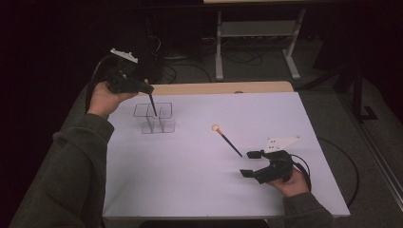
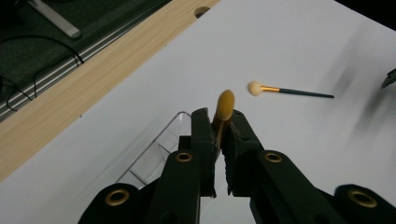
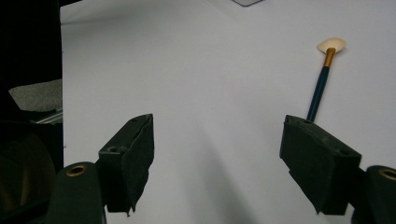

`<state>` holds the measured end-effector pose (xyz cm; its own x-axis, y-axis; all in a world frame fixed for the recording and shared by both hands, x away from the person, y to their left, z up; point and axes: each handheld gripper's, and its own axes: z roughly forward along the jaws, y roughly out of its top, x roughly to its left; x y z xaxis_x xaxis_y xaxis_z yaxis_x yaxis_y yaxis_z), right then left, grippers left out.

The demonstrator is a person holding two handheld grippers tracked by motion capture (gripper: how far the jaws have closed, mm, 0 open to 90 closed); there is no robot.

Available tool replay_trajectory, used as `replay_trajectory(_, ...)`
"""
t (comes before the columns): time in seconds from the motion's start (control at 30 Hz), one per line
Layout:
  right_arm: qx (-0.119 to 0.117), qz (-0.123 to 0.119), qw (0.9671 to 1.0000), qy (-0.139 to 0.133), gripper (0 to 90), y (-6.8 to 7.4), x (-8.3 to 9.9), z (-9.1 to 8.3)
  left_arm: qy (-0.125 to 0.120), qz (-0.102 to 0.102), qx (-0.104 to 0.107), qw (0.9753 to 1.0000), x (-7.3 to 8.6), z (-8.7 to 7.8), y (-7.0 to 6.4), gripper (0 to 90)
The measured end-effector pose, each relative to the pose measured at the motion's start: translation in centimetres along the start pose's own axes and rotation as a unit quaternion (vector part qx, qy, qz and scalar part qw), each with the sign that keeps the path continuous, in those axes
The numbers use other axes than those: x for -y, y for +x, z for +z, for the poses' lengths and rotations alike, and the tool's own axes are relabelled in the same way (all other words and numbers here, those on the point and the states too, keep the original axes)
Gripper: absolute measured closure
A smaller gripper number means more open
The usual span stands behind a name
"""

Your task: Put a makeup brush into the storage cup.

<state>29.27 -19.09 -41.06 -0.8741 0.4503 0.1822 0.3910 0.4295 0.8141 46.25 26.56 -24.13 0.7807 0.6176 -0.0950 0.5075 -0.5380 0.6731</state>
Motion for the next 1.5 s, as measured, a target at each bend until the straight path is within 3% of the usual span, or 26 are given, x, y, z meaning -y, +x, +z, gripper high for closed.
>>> replay_trajectory(0.3, -0.001, -0.001, 1.0, -0.002, 25.2, 0.0, 0.0, -0.1, -0.003, -0.025, -0.017, 0.9995, 0.1, 0.0, 0.9, 83.5)
replay_trajectory(0.67, -0.002, -0.002, 1.0, 0.001, 25.1, 0.1, 0.0, 0.0, -0.005, -0.04, -0.026, 0.9989, 0.2, 0.6, 1.8, 83.5)
replay_trajectory(1.5, -0.001, -0.003, 1.0, 0.003, 24.9, 0.1, 0.1, 0.0, 0.018, -0.046, -0.033, 0.9983, 0.5, 2.0, 2.5, 83.2)
